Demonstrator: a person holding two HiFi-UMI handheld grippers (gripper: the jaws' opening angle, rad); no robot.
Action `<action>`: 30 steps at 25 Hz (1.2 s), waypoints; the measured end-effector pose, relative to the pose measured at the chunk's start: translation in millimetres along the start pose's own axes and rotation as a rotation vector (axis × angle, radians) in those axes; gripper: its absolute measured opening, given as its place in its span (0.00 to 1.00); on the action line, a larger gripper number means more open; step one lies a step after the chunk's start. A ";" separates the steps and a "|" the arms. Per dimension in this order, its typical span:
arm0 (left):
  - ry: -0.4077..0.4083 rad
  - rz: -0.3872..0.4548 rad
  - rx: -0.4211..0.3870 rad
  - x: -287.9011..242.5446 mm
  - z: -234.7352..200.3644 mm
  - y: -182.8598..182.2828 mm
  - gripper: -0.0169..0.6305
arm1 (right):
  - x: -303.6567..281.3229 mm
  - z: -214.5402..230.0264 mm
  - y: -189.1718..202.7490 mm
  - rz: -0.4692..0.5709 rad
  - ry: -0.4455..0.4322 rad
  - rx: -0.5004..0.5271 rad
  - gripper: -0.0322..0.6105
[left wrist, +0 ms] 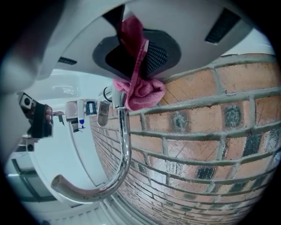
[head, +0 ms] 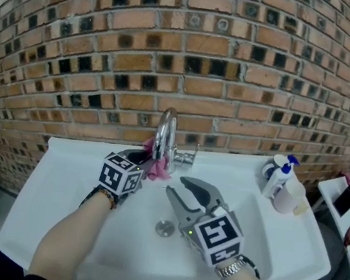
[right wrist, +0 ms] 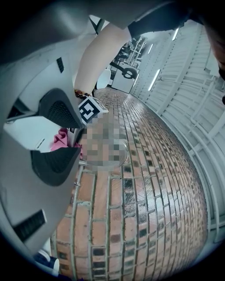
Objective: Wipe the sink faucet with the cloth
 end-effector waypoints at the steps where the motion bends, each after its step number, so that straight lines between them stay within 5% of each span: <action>1: -0.001 0.002 0.000 1.7 1.3 -0.1 0.14 | -0.2 0.6 0.4 -0.004 0.004 -0.005 0.28; 30: 0.040 0.056 -0.036 57.4 39.7 -15.0 0.14 | -3.1 15.7 16.8 -0.057 0.061 -0.029 0.27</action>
Point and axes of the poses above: the fingertips, and each gripper's own axes: x backward along the fingers, z to its right, y out of its underside, the point moved 10 cm from there along x, backward along the fingers, and after that the axes turned 3 degrees about -y, right-handed, at the moved point
